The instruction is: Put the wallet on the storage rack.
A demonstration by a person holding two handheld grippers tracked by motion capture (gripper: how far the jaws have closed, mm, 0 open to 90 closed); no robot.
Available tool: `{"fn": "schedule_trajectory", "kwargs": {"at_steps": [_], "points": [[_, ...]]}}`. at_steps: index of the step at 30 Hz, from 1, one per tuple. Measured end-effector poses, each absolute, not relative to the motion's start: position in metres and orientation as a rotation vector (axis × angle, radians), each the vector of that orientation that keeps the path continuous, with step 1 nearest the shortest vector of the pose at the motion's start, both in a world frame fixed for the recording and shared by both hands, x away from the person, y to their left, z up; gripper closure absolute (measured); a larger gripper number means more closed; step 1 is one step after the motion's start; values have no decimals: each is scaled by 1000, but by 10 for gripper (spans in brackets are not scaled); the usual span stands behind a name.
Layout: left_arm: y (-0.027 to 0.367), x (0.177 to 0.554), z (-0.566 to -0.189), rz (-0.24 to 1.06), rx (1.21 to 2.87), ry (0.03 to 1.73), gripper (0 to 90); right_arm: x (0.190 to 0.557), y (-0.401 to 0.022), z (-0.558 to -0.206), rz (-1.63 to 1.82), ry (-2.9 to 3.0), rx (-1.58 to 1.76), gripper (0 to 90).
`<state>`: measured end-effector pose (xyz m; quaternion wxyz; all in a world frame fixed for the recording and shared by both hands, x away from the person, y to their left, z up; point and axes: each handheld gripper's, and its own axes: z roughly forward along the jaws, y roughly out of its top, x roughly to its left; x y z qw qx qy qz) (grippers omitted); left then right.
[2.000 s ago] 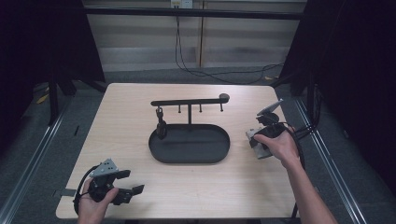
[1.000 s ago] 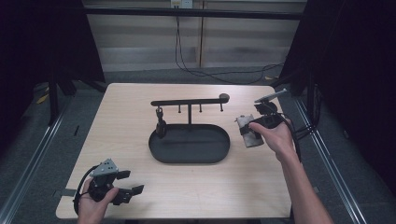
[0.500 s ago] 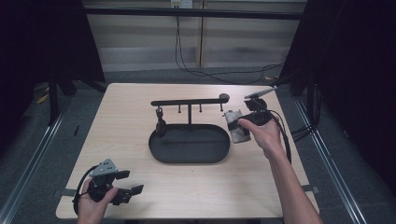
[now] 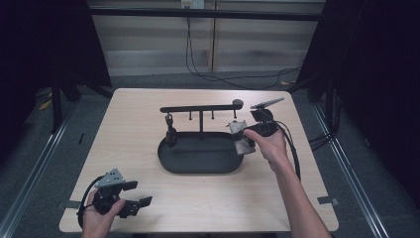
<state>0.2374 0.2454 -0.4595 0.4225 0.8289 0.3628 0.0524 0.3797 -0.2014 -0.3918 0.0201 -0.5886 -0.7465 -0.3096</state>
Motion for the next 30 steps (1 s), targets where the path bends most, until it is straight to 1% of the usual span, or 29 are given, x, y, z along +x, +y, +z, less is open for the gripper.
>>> {"fn": "schedule_trajectory", "kwargs": {"at_steps": [16, 30], "points": [[245, 237, -459, 137, 2076, 910, 189, 384, -190, -426, -983, -2259, -1838, 334], [247, 237, -459, 141, 2073, 910, 189, 389, -173, -445, -975, -2242, -1815, 334]]}}
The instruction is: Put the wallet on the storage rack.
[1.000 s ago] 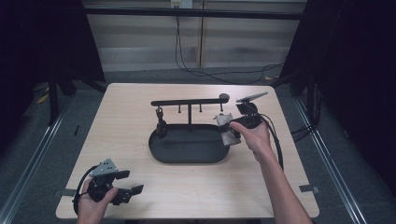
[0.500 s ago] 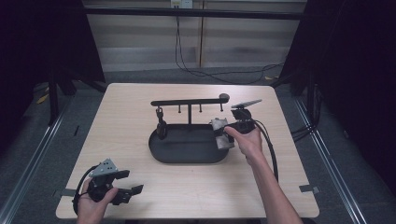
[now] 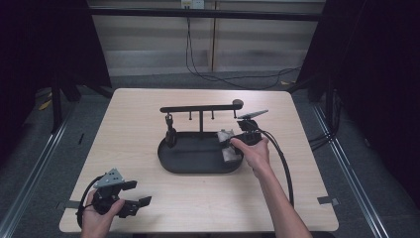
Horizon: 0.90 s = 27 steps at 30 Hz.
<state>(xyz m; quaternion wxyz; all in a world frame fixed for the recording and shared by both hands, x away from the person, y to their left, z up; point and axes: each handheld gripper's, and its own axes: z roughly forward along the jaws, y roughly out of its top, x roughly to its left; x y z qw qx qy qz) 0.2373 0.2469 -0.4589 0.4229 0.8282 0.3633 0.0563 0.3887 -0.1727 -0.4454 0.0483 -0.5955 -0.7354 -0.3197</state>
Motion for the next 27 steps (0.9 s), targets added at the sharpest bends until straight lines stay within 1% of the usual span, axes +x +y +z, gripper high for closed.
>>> {"fn": "schedule_trajectory", "kwargs": {"at_steps": [15, 18, 27], "points": [[248, 237, -459, 134, 2066, 909, 189, 395, -167, -466, -856, -2283, -1850, 331], [248, 237, -459, 133, 2065, 912, 189, 395, -167, -471, -878, -2287, -1848, 329], [247, 237, -459, 137, 2072, 910, 189, 394, -164, -477, -859, -2302, -1843, 301]]}}
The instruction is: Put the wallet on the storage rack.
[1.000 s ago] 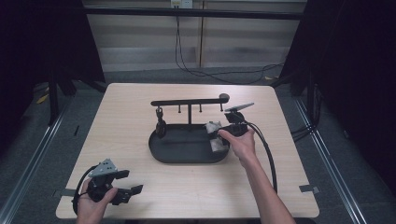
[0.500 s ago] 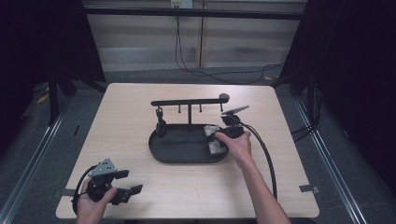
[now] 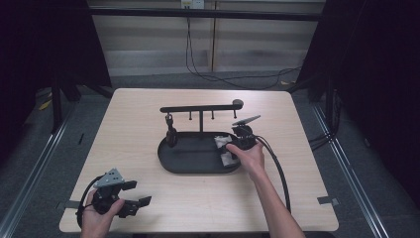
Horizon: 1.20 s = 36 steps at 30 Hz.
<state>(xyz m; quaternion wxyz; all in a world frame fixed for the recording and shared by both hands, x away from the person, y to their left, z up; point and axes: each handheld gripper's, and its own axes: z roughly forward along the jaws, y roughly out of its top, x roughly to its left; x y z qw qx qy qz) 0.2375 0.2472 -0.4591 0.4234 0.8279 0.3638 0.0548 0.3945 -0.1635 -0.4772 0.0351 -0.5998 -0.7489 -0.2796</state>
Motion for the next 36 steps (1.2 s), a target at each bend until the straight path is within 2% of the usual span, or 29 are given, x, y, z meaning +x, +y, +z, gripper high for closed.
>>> {"fn": "schedule_trajectory", "kwargs": {"at_steps": [8, 33, 36], "points": [[247, 238, -459, 136, 2072, 909, 189, 395, -166, -476, -873, -2307, -1846, 255], [251, 239, -459, 131, 2042, 931, 199, 370, -191, -440, -1087, -2387, -1802, 261], [251, 239, -459, 129, 2040, 931, 199, 364, -198, -441, -1107, -2391, -1806, 239]]}}
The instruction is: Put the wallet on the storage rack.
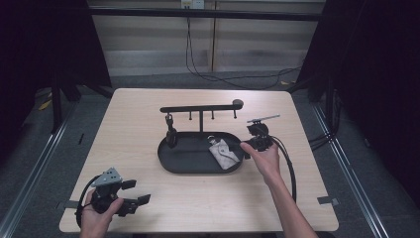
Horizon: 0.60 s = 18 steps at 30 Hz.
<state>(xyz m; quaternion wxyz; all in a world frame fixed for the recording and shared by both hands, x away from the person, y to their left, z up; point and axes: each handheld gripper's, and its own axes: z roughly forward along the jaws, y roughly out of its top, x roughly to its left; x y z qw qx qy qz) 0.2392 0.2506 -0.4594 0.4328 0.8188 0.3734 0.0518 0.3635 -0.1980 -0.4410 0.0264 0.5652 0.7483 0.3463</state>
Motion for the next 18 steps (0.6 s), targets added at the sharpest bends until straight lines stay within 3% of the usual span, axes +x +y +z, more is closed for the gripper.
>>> {"fn": "schedule_trajectory", "kwargs": {"at_steps": [4, 18], "points": [[251, 239, -459, 129, 2037, 932, 200, 355, -208, -440, 1078, 2281, 1740, 187], [251, 240, -460, 127, 2034, 953, 199, 318, -247, -434, 1095, 2219, 1713, 171]]}}
